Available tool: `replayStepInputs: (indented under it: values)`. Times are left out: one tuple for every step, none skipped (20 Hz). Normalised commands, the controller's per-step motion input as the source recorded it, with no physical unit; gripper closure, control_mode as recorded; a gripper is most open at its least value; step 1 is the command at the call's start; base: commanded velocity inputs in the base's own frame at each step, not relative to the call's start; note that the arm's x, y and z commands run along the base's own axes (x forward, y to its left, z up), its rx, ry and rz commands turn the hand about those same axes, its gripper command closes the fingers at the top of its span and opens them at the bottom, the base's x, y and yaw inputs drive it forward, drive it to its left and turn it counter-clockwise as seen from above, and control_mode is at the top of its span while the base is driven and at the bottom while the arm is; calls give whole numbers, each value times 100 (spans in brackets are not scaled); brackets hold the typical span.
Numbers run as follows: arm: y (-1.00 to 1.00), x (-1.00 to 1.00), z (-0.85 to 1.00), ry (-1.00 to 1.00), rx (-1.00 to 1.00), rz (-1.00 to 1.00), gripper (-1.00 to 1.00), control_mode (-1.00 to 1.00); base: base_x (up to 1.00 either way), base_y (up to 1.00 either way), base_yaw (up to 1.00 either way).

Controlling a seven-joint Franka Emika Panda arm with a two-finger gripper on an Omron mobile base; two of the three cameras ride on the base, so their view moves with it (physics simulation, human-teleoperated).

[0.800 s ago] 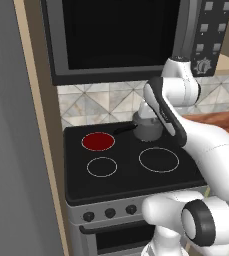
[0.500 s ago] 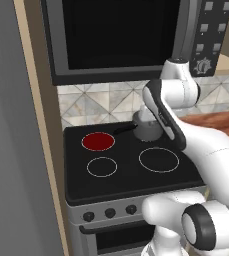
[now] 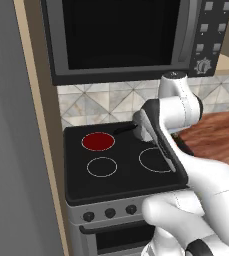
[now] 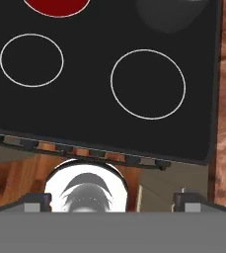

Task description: Turn off the rear left burner of the stove.

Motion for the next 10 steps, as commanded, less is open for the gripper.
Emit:
replayStepInputs:
  values:
    - [44,-61,-16,-1,-23,19,-100,-100,0,0,0]
    - [47,-56,-17,0,-24,21,-100,-100,0,0,0]
    - [36,-43,-19,0,-22,22,-100,-100,0,0,0]
    - [26,-43,-19,0,-19,23,-100,-100,0,0,0]
    - [11,-51,-18,0,-16,26,-100,-100,0,0,0]
    - [12,-55,-20,0,-15,28,-100,-100,0,0,0]
    - [11,-59,-21,0,-15,30,-100,-100,0,0,0]
    - [12,-54,-21,0,-15,30,-100,-100,0,0,0]
    - [14,-51,-21,0,-16,30,-100,-100,0,0,0]
    - [14,-47,-19,0,-15,30,-100,-100,0,0,0]
